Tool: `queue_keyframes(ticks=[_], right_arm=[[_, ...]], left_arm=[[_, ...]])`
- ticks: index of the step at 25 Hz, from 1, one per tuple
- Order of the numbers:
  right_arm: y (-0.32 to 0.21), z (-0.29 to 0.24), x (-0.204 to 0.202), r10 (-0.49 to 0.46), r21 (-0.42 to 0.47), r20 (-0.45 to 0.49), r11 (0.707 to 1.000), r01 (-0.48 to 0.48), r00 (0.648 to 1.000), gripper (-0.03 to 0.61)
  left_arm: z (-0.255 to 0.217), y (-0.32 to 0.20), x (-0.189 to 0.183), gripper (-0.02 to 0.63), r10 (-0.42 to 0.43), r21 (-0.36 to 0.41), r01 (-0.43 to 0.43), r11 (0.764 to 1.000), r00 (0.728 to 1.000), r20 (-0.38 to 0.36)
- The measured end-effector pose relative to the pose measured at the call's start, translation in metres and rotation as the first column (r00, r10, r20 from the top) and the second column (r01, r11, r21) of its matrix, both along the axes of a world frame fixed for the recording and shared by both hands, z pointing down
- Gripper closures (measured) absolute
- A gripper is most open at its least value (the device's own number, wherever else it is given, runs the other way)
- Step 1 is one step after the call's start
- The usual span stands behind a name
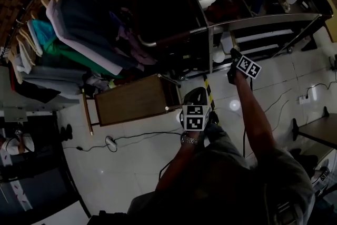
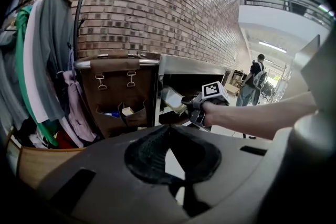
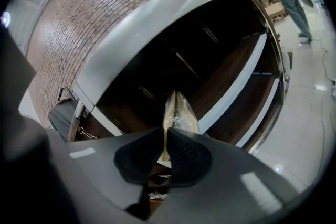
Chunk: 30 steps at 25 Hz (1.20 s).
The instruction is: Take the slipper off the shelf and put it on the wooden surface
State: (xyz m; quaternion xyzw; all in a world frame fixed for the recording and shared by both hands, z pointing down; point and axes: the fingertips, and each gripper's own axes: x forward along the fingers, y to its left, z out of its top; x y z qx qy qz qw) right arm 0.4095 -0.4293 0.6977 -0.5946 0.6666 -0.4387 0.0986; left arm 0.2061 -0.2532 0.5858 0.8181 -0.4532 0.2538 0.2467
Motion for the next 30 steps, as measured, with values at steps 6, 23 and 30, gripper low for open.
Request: queue_keyframes(ticks=[6,23,30], right_arm=[[0.032,-0.006,-0.01,0.02,0.004,-0.038,1.0,-0.02,0.999,0.56],[0.261,-0.058,-0.133,0.076,0.072,-0.193,0.995,-0.063,0.978,0.56],[0.383,-0.046,-0.267,-0.045,0.025,-0.138,0.998,0.049,0.989,0.56]], left_arm=[[-0.012,0.02,-0.033,0.611,-0.024,0.027,0.023,0.999,1.0,0.013],[-0.033,0.175,-0.205,0.611,-0.006,0.101,0.01,0.995,0.999,-0.035],[-0.019,0.254,-0.323,0.611,-0.142,0.066,0.144,0.987,0.989,-0.032]])
